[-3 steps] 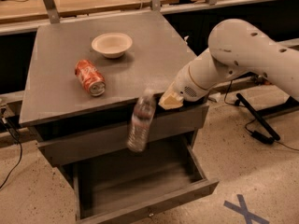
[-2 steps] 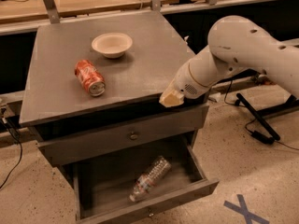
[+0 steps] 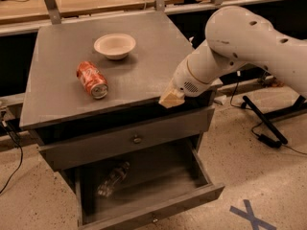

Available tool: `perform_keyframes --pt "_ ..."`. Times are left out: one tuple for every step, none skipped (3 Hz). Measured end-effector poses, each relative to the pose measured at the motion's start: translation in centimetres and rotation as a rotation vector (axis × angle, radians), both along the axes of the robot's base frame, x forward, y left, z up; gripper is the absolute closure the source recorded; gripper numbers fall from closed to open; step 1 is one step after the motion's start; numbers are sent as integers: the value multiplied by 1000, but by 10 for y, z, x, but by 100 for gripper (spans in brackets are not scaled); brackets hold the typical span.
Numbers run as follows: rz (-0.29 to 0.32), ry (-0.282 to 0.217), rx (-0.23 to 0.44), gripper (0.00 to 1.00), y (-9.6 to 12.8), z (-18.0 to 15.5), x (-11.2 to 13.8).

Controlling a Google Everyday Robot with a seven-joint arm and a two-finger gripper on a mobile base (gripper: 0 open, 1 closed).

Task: Place water bottle into middle drawer

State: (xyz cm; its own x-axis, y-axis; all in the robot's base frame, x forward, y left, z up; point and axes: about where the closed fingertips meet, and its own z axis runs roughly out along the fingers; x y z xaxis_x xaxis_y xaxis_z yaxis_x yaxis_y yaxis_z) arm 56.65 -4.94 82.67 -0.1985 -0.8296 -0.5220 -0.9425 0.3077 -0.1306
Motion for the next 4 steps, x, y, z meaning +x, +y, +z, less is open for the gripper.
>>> perform_keyframes --pt "2 -1 -1 13 1 1 -1" --pt "4 -2 -2 0 2 1 -1" --pt "13 -10 1 0 3 4 -2" --pt "53 -41 14 0 8 15 -5"
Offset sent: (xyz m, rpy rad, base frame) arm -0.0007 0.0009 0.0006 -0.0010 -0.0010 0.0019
